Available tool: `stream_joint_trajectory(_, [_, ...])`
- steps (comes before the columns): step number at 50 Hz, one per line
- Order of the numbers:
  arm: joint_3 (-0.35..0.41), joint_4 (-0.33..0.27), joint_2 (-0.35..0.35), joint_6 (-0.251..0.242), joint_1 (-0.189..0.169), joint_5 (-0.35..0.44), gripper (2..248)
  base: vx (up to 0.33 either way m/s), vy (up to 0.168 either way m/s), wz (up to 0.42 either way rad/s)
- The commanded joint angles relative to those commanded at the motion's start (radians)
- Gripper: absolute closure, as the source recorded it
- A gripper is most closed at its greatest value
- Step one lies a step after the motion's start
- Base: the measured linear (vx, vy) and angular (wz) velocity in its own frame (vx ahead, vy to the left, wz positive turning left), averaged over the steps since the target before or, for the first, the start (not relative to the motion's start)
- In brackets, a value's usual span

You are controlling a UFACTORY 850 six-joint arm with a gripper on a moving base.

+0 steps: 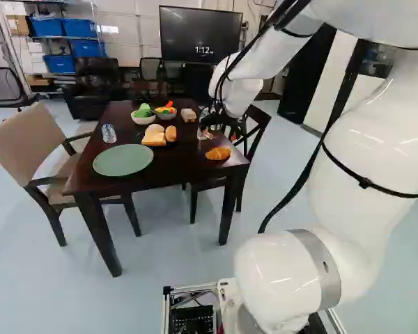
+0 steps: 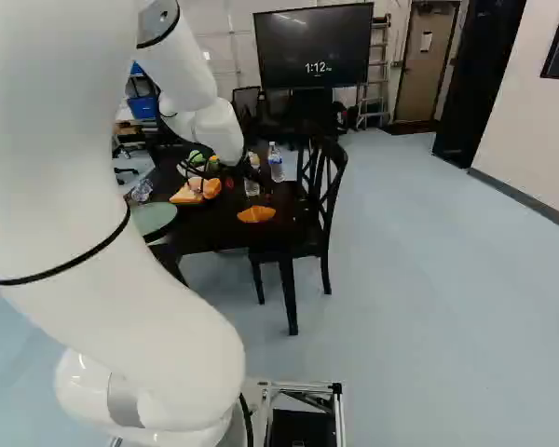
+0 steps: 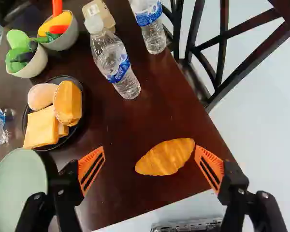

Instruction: Move the croissant to the empty plate

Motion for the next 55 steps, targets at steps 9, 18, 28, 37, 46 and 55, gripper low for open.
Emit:
stream_joint_trajectory(9, [-0.029, 0.011, -0.004, 0.0, -0.011, -0.073, 3, 0.0, 0.0, 0.0])
stream_joint_trajectory(18, [-0.057, 0.021, -0.008, 0.0, -0.023, -0.146, 3, 0.0, 0.0, 0.0])
stream_joint_trajectory(28, [-0.086, 0.034, -0.017, 0.0, -0.035, -0.23, 3, 0.0, 0.0, 0.0])
stream_joint_trajectory(37, [-0.099, 0.043, -0.029, 0.0, -0.047, -0.286, 3, 0.0, 0.0, 0.0])
stream_joint_trajectory(46, [-0.111, 0.043, -0.041, 0.0, -0.059, -0.286, 3, 0.0, 0.0, 0.0])
stream_joint_trajectory(55, [-0.116, 0.043, -0.046, 0.0, -0.064, -0.286, 3, 0.0, 0.0, 0.0])
